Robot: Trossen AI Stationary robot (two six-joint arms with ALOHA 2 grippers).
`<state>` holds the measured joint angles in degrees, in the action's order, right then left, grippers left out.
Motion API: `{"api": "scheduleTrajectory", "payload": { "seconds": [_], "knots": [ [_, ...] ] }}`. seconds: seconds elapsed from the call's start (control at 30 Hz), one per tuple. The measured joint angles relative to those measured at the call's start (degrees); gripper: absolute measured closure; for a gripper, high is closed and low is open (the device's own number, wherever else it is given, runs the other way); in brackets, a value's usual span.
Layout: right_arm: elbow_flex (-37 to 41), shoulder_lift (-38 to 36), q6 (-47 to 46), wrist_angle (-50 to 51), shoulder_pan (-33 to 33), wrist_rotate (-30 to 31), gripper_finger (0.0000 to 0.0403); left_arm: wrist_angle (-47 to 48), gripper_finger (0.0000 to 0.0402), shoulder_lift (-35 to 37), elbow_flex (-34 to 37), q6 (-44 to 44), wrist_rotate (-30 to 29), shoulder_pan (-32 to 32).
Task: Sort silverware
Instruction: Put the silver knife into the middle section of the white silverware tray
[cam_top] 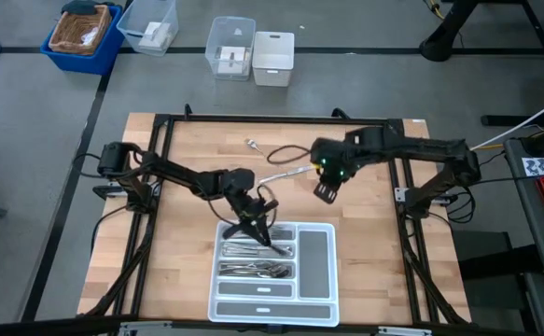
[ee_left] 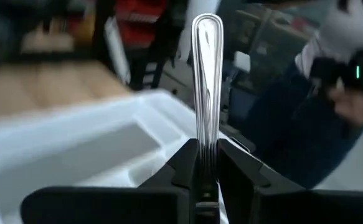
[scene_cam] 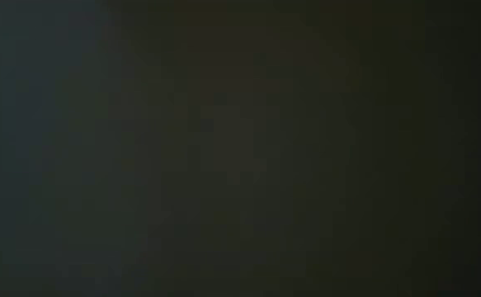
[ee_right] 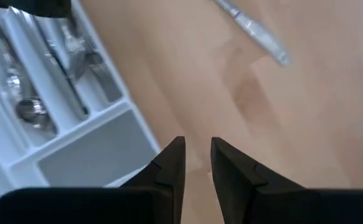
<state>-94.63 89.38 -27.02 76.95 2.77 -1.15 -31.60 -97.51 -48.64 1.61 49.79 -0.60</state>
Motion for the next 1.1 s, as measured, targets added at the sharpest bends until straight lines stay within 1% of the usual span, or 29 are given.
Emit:
{"api": "scheduleTrajectory", "payload": {
  "seconds": [0.1,0.17,0.23,0.37,0.43,0.5,0.57,0.7,0.77,0.9,0.93,1.0,1.1],
  "knots": [
    [0.0,0.0,-5.0,-0.3,-3.7,0.0,0.0325,-4.3,0.0359,0.0,0.0,-11.7,0.0,-1.6],
    [0.0,0.0,-7.9,-0.5,-6.2,0.0,0.0325,-5.6,0.0359,0.0,0.0,-20.5,0.0,-2.5],
    [0.0,0.0,-10.8,-0.6,-8.6,0.0,0.0325,-6.0,0.0359,0.0,0.0,-27.4,0.0,-3.1],
    [0.0,0.0,-16.2,-0.9,-13.3,0.4,0.0325,-6.6,0.0359,0.0,0.0,-34.8,0.0,-3.1],
    [0.0,0.0,-16.5,-1.5,-15.5,1.8,0.0325,-6.7,0.0359,0.0,0.0,-38.7,0.0,-2.7],
    [0.0,0.0,-17.3,-3.5,-17.6,3.6,0.0325,-6.6,0.0359,0.0,0.0,-42.3,-0.1,-2.6],
    [0.0,0.0,-20.7,-7.1,-19.5,5.0,0.0325,-6.6,0.0359,0.0,0.0,-46.1,-0.4,-2.6],
    [0.0,0.9,-33.9,-17.4,-23.0,7.6,0.0325,-6.5,0.0359,0.0,0.0,-50.3,-1.1,-2.7],
    [0.0,1.6,-40.1,-23.1,-24.7,9.9,0.0325,-6.2,0.0359,0.0,0.0,-51.9,-1.1,-2.7],
    [0.2,4.3,-56.0,-32.4,-28.3,19.3,0.0325,-4.8,0.0359,0.0,0.0,-57.8,-3.3,-2.8],
    [0.2,5.3,-60.3,-33.8,-29.0,20.8,0.0325,-4.5,0.0359,0.0,0.0,-58.8,-4.2,-2.8],
    [0.3,7.4,-67.0,-37.2,-30.1,22.1,0.0325,-3.8,0.0359,0.0,0.0,-60.3,-6.2,-3.2],
    [0.3,11.1,-75.0,-42.1,-31.6,22.1,0.0325,-1.8,0.0359,0.0,0.0,-64.1,-7.6,-3.2]
  ]
}}
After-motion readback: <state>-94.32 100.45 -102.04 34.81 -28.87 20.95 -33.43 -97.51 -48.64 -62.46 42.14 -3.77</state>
